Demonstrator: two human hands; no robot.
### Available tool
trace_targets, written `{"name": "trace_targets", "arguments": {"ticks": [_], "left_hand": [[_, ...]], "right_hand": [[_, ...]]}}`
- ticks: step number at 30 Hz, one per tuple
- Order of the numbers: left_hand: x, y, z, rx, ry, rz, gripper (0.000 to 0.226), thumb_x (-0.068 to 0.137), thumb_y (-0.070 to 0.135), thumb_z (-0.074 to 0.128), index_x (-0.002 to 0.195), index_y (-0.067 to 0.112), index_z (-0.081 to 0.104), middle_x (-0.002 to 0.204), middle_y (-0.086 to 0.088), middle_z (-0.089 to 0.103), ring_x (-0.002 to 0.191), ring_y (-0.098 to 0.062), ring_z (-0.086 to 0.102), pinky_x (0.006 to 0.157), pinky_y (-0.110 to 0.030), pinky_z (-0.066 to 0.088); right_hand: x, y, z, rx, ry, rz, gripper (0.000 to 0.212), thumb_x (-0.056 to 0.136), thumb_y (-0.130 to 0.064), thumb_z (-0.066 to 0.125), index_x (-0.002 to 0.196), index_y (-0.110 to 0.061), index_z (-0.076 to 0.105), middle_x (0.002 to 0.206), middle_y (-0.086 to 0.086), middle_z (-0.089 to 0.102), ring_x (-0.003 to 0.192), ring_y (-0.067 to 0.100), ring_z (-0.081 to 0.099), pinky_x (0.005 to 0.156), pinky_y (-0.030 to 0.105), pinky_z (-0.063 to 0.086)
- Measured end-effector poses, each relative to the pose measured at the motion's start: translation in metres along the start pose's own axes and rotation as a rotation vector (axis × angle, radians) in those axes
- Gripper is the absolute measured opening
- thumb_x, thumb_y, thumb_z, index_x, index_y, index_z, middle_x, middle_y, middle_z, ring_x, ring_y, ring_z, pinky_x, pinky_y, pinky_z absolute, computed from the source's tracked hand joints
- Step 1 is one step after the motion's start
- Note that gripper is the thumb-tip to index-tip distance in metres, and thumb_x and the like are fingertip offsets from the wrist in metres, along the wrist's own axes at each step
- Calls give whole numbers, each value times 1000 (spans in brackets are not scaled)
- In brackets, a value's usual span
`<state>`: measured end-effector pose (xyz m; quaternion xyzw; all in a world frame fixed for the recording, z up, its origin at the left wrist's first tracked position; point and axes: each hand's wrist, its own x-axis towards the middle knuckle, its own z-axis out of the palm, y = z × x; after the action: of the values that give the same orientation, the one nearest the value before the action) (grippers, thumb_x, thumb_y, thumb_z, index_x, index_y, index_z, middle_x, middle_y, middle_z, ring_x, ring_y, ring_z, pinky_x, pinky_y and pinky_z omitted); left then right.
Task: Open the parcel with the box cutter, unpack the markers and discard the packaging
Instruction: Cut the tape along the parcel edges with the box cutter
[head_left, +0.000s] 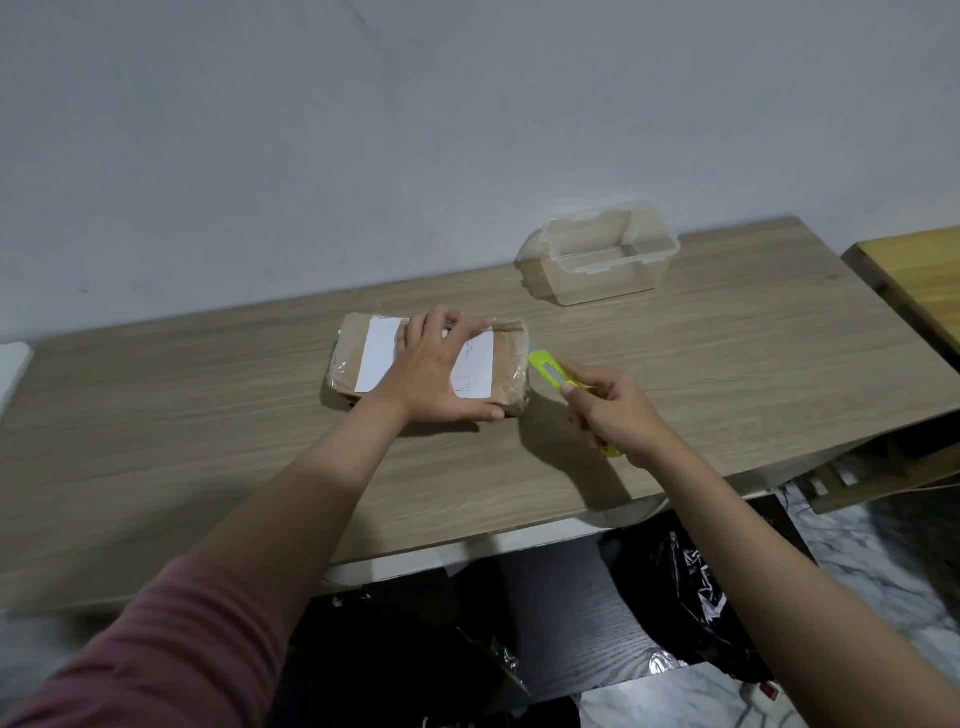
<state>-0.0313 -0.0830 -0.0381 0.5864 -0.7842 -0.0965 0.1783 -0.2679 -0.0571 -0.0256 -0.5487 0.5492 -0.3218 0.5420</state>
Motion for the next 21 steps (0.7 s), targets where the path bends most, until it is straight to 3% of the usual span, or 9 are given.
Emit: {"name": "trace_targets", "arguments": {"ticks": [8, 14, 21], "left_hand": [[0, -2, -1, -9, -74, -22, 108, 42, 86, 59, 138, 41, 36, 137, 0, 31, 131, -24, 26, 113, -56, 14], [4, -2, -2, 25, -123, -39, 114, 40, 90, 52, 141, 42, 32, 146, 1, 28, 139, -21, 21, 115, -55, 7], [3, -3, -3, 93, -152, -43, 115, 40, 97, 37, 143, 47, 27, 142, -6, 20, 131, -27, 17, 112, -45, 14]], "right_hand": [[-4, 4, -16, -101, -171, -4, 38, 96, -12, 49, 124, -36, 57, 44, -3, 45, 30, 10, 33, 33, 15, 28], [-22, 13, -14, -17, -194, -22, 42, 96, -7, 47, 110, -43, 62, 43, -1, 44, 29, 10, 32, 32, 16, 27], [-21, 14, -15, -22, -189, -10, 42, 96, -5, 46, 115, -40, 59, 46, 2, 43, 28, 9, 31, 32, 14, 28]]}}
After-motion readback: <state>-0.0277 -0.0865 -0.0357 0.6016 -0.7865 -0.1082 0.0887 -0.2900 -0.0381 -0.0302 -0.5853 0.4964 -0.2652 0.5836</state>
